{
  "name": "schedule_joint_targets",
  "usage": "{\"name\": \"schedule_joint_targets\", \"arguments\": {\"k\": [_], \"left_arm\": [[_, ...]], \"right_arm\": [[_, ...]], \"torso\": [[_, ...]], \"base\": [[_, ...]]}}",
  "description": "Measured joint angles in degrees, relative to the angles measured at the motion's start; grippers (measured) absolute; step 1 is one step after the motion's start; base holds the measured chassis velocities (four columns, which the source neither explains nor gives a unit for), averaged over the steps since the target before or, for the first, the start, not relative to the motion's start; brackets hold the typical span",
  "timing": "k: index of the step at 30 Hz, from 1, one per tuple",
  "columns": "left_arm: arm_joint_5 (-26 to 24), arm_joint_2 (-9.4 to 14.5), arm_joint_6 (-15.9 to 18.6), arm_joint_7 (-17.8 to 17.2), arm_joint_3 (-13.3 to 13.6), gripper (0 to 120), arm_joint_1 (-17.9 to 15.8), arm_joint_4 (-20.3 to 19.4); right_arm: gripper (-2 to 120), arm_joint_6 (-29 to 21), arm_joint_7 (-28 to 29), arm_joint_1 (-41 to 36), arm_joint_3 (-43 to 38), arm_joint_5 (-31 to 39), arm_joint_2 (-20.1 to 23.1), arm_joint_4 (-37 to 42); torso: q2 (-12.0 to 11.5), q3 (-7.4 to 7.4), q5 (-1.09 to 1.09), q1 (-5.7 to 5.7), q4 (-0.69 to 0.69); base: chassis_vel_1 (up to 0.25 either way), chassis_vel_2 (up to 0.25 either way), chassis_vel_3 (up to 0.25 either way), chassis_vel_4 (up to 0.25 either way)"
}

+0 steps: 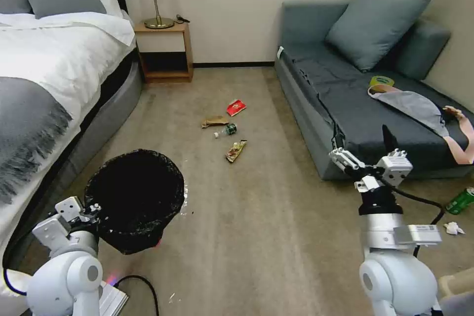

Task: Pick up the trash bin, then pick up the garbage on the floor and place it into the trash bin.

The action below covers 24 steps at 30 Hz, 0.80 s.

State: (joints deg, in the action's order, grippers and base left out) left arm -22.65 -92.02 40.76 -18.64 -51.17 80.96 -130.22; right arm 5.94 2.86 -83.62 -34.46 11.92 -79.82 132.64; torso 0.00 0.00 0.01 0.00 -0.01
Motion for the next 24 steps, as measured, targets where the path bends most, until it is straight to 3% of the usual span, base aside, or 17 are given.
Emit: {"name": "schedule_joint_targets", "arguments": {"k": [24], "left_arm": [[1.32,-0.17,-0.71,0.77,0.36,3,0.83,0.26]], "right_arm": [[100,-0.05,-1.53,0.34,-0.36,0.52,-0.44,-0.93]], "torso": [[0.00,0.00,-0.01,0.00,0.01]], "base": [[0.000,0.000,0.000,0.000]]}}
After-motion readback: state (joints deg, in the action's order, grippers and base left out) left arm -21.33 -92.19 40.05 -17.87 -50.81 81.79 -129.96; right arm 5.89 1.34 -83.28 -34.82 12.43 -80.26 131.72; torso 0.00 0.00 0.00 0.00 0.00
